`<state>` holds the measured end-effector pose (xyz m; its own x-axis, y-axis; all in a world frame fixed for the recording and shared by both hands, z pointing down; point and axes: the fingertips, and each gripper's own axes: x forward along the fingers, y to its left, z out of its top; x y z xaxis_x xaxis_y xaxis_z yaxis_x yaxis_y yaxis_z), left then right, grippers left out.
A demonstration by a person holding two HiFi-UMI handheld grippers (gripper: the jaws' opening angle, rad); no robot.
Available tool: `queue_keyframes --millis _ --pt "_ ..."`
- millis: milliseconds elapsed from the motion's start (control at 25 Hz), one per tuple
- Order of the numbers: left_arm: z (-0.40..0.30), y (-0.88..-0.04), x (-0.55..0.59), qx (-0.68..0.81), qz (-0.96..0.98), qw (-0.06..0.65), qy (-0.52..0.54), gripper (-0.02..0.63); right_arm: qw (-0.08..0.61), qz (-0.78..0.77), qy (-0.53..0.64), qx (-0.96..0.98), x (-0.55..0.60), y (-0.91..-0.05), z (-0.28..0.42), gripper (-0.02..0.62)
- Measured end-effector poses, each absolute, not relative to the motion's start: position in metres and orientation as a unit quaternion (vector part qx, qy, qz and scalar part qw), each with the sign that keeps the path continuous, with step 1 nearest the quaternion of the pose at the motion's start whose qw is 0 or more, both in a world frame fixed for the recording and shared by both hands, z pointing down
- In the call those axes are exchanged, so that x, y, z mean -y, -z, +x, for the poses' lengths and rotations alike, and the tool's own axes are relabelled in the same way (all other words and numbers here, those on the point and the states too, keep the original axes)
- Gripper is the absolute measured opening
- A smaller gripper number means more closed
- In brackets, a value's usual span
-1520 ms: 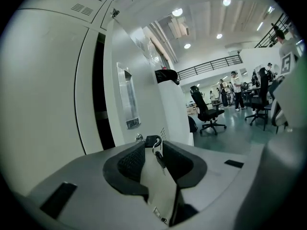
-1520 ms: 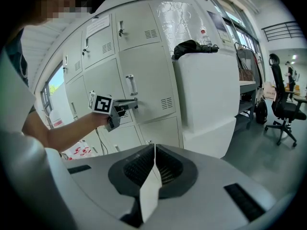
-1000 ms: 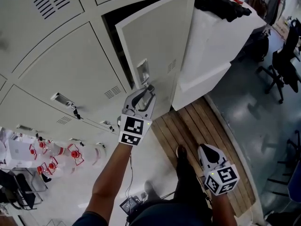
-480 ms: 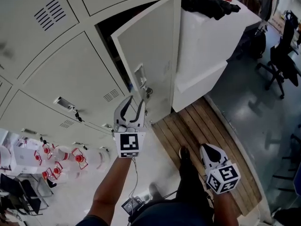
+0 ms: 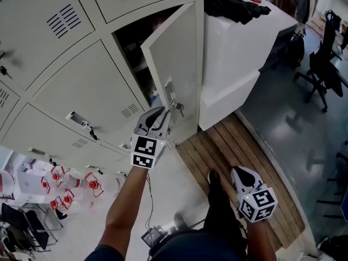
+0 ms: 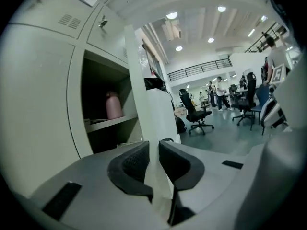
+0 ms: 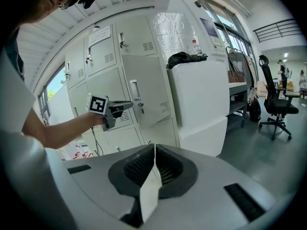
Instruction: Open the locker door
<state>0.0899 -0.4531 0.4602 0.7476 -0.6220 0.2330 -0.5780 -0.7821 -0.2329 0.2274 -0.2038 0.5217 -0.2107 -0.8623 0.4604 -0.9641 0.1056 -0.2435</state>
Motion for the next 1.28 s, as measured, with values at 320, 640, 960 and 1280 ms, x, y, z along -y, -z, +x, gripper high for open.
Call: queue_keyframes --millis 320,640,960,1280 --pt "0.127 -0.461 0.417 -0.268 -0.945 0.094 0.164 0.06 0.095 0.621 -0.243 0.739 0.196 -0.509 0.217 0.037" --pt "0.16 -0.463 0.396 -0.226 -0.954 0.105 0.168 0.049 0.092 0.631 -0.25 0.728 0.179 -0.513 0.224 0.037" --pt "0.163 -0.467 0.379 -0.202 -0.955 0.099 0.192 0.049 0.093 0.632 -0.252 0.727 0.167 -0.511 0.223 0.038" --pt "0.117 -0.47 0.359 -0.201 -0.953 0.102 0.205 0.049 0.097 0.621 -0.248 0.738 0.162 -0.505 0.198 0.037"
